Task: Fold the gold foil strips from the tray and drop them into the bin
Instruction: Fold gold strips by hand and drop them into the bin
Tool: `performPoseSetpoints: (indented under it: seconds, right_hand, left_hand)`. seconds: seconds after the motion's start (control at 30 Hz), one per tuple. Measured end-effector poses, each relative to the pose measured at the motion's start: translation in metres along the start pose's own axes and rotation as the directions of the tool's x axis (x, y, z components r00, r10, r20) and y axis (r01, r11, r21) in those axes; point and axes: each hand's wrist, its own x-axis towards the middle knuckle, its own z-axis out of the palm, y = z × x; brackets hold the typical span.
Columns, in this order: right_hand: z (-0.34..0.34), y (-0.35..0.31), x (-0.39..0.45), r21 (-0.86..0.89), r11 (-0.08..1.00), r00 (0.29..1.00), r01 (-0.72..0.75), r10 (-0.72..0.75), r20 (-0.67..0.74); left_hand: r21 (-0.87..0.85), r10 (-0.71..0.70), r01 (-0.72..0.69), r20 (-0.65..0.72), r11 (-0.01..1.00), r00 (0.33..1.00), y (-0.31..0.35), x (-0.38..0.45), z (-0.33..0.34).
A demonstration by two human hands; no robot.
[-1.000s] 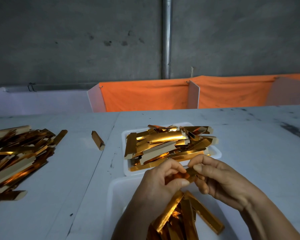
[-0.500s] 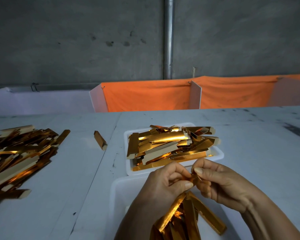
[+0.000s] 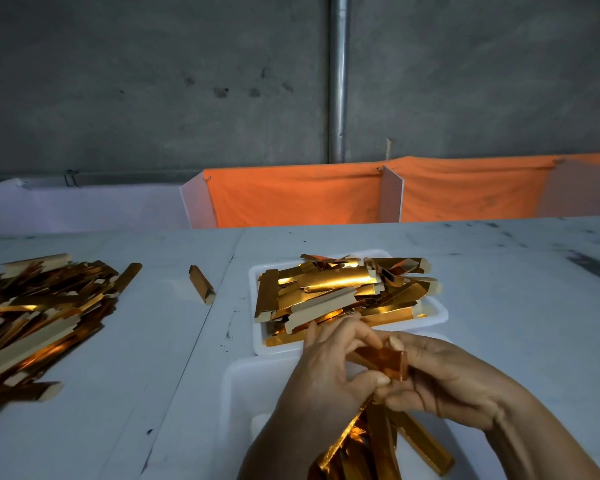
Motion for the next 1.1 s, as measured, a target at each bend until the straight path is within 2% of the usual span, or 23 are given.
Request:
performPoseSetpoints:
  seconds: [0.1, 0.17, 0.27, 0.37, 0.47, 0.57, 0.67, 0.77, 0.97, 1.1]
  right_hand:
    - [0.000, 0.000, 0.000, -0.009, 0.997, 0.997, 0.071, -0.071, -0.020]
    - [0.001, 0.000, 0.001, -0.060, 0.993, 0.993, 0.105, -0.108, -0.050]
    - [0.006, -0.001, 0.000, -0.150, 0.983, 0.994, 0.110, -0.111, 0.002]
    - [0.012, 0.001, 0.001, -0.309, 0.949, 0.998, 0.067, -0.057, 0.042]
    - [0.014, 0.005, 0.005, -0.437, 0.899, 1.000, 0.024, -0.014, 0.027]
    - [0.015, 0.007, 0.007, -0.444, 0.896, 0.999, 0.027, -0.045, -0.031]
    - [0.014, 0.006, 0.007, -0.418, 0.900, 0.966, 0.125, -0.206, -0.155]
    - [0.011, 0.004, 0.008, -0.376, 0.888, 0.911, 0.263, -0.357, -0.207]
    - [0.009, 0.005, 0.008, -0.277, 0.922, 0.931, 0.271, -0.324, -0.168]
    - [0.004, 0.004, 0.009, -0.206, 0.945, 0.932, 0.254, -0.296, -0.210]
  left_hand:
    - [-0.137, 0.031, -0.030, 0.005, 0.990, 1.000, 0.006, 0.000, -0.002]
    - [-0.314, 0.029, -0.052, -0.076, 0.948, 0.997, 0.008, 0.000, -0.003]
    - [-0.585, -0.178, 0.017, -0.218, 0.811, 0.960, 0.003, 0.001, -0.006]
    - [-0.724, -0.280, 0.104, -0.126, 0.681, 0.952, -0.005, 0.003, -0.003]
    - [-0.648, -0.305, 0.180, -0.084, 0.740, 0.949, -0.007, 0.005, 0.002]
    - [-0.640, -0.298, 0.198, -0.050, 0.742, 0.953, -0.010, 0.004, -0.001]
    - [-0.626, -0.299, 0.266, 0.055, 0.733, 0.953, -0.008, 0.001, -0.005]
    - [-0.523, -0.300, 0.326, 0.137, 0.787, 0.944, -0.004, 0.000, -0.004]
    - [-0.392, -0.191, 0.202, 0.069, 0.897, 0.979, 0.004, 0.000, 0.002]
    - [-0.149, -0.105, 0.098, -0.041, 0.984, 0.994, 0.003, 0.000, 0.005]
